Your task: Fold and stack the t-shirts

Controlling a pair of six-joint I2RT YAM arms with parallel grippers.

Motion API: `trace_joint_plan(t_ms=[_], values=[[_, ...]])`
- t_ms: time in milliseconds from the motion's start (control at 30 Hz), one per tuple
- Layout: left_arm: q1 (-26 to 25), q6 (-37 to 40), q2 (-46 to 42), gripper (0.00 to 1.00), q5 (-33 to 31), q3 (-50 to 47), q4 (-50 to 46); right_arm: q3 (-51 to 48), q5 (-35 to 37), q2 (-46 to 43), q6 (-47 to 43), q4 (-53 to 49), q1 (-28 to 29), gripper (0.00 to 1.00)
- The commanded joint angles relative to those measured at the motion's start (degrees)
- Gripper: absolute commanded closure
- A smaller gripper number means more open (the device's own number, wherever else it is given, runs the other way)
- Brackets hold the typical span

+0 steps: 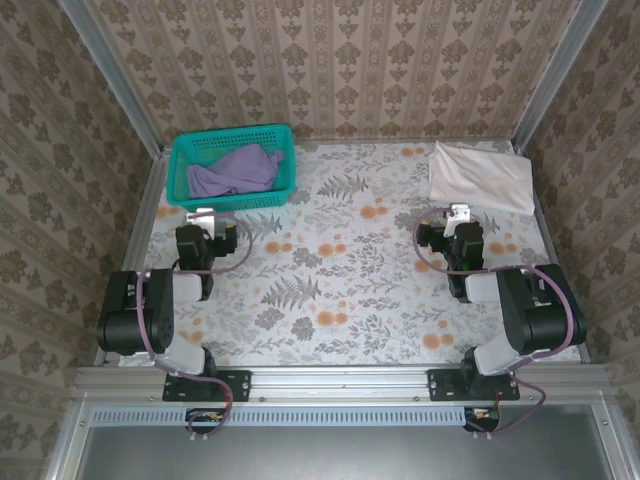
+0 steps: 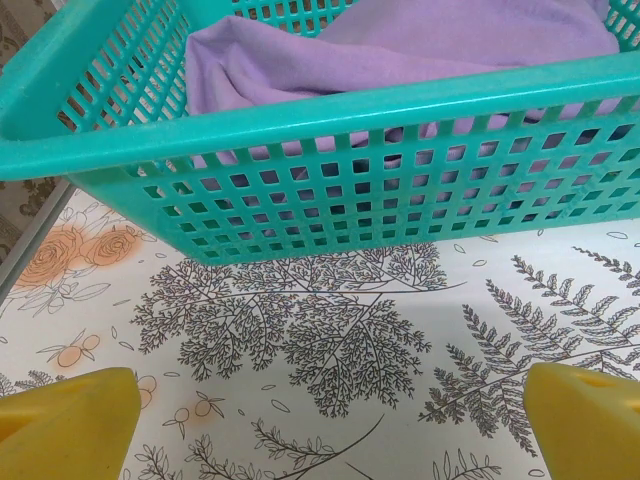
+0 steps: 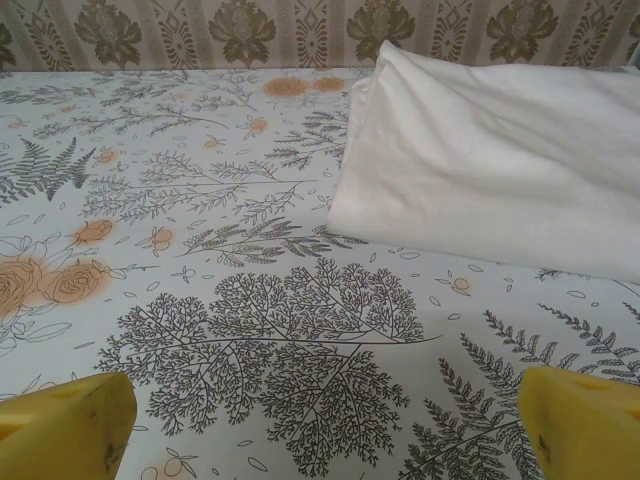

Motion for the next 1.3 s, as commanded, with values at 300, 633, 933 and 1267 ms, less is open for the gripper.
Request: trace_joint_plan(t_ms=[300,633,933,1267], values=[[-0.2,-0.8,0.1,0.0,-0.3,-0.1,2.1,0.4,-0.1,0.0,-0.1,0.3,-0.3,0.01],[0.5,-0.6,0.1,0.0,2.2,0.2,1.5,0.4,-0.2,0.0,-0.1,0.2,-0.3,0.01],[0.4,-0.6,0.0,0.0,2.0,-0.1,2.0,0.3,-0.3,-0.1,-0.1,0.3,-0.3,0.01],[-0.2,-9.3,-16.8,0.0,-8.3,15.3,-29.8,8.9,4.9,-26.7,8.8,-35.0,0.4,0.0]])
